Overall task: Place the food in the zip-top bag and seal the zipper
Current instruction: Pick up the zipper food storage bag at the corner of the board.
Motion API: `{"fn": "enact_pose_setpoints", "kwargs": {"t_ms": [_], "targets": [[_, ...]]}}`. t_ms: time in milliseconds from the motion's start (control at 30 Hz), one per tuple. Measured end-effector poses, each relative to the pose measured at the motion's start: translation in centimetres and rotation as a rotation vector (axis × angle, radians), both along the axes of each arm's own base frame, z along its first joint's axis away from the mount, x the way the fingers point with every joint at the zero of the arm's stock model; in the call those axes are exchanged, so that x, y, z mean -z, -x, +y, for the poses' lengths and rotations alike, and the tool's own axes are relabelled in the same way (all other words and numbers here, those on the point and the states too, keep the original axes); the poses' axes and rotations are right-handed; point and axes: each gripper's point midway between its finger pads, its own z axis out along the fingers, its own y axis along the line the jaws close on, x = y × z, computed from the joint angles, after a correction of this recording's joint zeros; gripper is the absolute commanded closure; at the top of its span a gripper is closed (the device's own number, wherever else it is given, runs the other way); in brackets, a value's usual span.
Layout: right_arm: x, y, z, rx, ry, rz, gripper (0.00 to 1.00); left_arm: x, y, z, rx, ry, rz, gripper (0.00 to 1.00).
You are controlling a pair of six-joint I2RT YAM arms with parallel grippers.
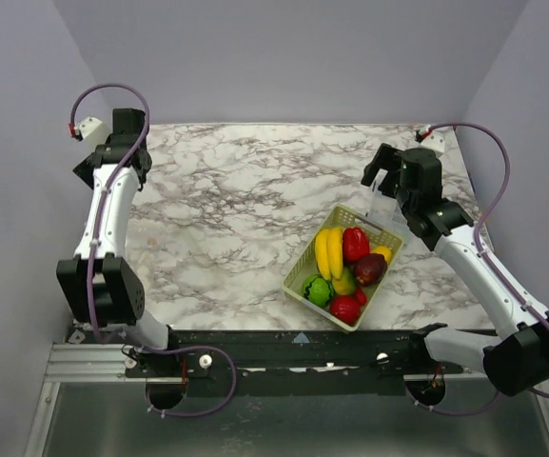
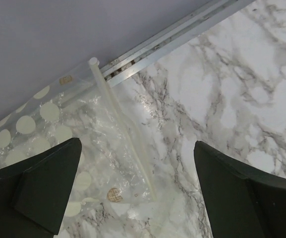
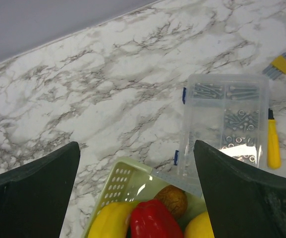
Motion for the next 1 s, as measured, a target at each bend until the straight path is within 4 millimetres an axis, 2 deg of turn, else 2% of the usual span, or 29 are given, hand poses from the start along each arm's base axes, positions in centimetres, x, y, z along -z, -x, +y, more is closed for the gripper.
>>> {"fn": "enact_pose_setpoints", "kwargs": {"t_ms": [100,200,300,400,533,667,733,833,1000], "targets": [[0.0,0.1,0.9,-0.05,-0.021,0.004,0.0,2.0,-1.2,0.8,-0.057,0.006,0.109,0.01],[0.1,0.2,1.6,-0.087,-0.035,0.01,0.0,5.1,-2.3,1.3,-0.112,0.025,0.233,0.01],[0.1,0.3,2.0,-0.108,-0.043,0.013,0.0,7.8,-1.4,1.6,-0.158,0.047,0.333,0.01],[0.2,0.3,2.2,-0.117,-0.046,0.014,0.0,8.6,0.0,2.3,-0.202,0.061,0.378,0.02],[0.3,0.3,2.4,-0.127,-0.05,0.015,0.0,9.0,0.5,3.7,-0.23,0.078,0.384,0.02],[0.8,0.5,2.7,-0.142,-0.054,0.028,0.0,10.0,0.4,4.5,-0.236,0.081,0.409,0.03],[0.9,0.5,2.8,-0.147,-0.056,0.03,0.0,11.2,0.0,4.5,-0.228,0.088,0.435,0.05],[0.9,0.5,2.9,-0.154,-0.059,0.031,0.0,12.9,-0.2,4.3,-0.216,0.108,0.474,0.15],[0.9,0.6,3.0,-0.159,-0.062,0.035,0.0,14.4,-0.2,4.5,-0.213,0.156,0.501,0.16]]}}
